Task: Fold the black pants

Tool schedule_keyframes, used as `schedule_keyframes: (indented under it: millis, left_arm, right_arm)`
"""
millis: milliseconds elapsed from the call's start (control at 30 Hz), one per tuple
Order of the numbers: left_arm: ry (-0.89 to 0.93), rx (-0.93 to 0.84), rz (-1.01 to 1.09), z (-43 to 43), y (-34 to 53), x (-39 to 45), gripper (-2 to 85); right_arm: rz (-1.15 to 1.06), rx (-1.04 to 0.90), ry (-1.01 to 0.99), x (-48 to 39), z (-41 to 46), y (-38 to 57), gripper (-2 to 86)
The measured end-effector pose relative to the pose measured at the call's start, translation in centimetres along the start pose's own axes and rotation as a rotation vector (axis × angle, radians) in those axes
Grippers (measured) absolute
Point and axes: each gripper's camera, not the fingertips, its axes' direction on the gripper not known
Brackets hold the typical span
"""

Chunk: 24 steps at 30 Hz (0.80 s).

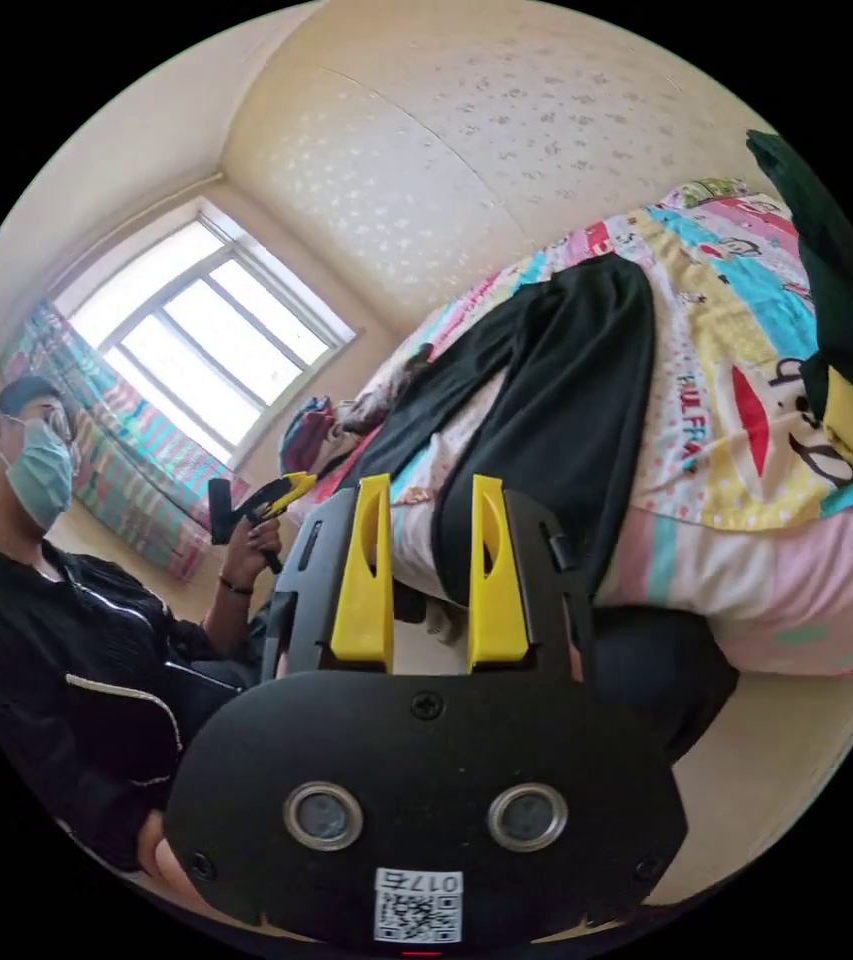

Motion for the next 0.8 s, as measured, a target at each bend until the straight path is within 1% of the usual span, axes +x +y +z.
schedule_keyframes:
  millis: [33, 67, 100, 133, 167, 200, 267, 300, 367, 433, 500, 567, 667, 800]
  left_arm:
    - [-0.141, 0.061, -0.037, -1.3, 0.1, -2.3, 12.7]
    - [-0.191, 0.052, -0.065, -1.7, 0.2, -4.5, 12.2]
    - [-0.185, 0.026, -0.081, -1.6, 0.3, -5.6, 11.8]
    - [-0.136, -0.042, -0.123, -1.0, 0.6, -7.7, 11.1]
    - [-0.085, -0.103, -0.172, 0.0, 1.2, -9.3, 11.0]
    - [-0.074, -0.123, -0.191, 0.4, 1.5, -9.9, 11.0]
    - [-0.165, -0.134, -0.243, 1.2, 2.9, -10.4, 11.4]
    - [-0.170, -0.130, -0.259, 1.1, 3.1, -10.4, 11.5]
    - [-0.141, -0.065, -0.251, 0.3, 3.1, -9.7, 11.6]
    - [-0.153, -0.037, -0.249, -0.1, 3.2, -9.1, 11.2]
    - [-0.119, -0.058, -0.252, 0.5, 3.2, -9.1, 10.8]
    - [-0.031, -0.131, -0.291, 2.2, 3.3, -9.9, 10.1]
    - [-0.049, -0.159, -0.342, 2.6, 3.1, -10.3, 7.3]
    - [-0.040, -0.175, -0.350, 2.9, 3.0, -9.9, 6.8]
  right_arm:
    - [-0.019, -0.004, -0.009, -0.5, 0.3, -0.5, 10.6]
    - [-0.045, -0.034, -0.024, -1.3, 1.4, -1.6, 10.5]
    - [-0.064, -0.075, -0.044, -1.9, 3.3, -2.5, 10.5]
    - [-0.070, -0.097, -0.058, -2.2, 4.4, -2.9, 10.7]
    - [-0.087, -0.147, -0.101, -2.7, 7.2, -3.5, 11.0]
    - [-0.092, -0.203, -0.160, -3.1, 10.4, -3.7, 12.1]
    - [-0.088, -0.295, -0.244, -3.8, 15.4, -3.6, 13.5]
    - [-0.080, -0.338, -0.262, -4.3, 18.4, -3.2, 14.2]
    - [-0.058, -0.388, -0.263, -4.7, 22.2, -2.4, 14.7]
    - [-0.023, -0.426, -0.252, -4.6, 25.2, -1.7, 15.2]
    - [0.015, -0.442, -0.207, -4.1, 27.5, -1.0, 15.6]
    - [0.026, -0.431, -0.149, -3.7, 28.2, -0.8, 15.4]
    - [0.053, -0.407, -0.097, -3.0, 28.6, -0.8, 14.6]
    - [0.106, -0.380, -0.042, -2.0, 28.5, -0.5, 13.4]
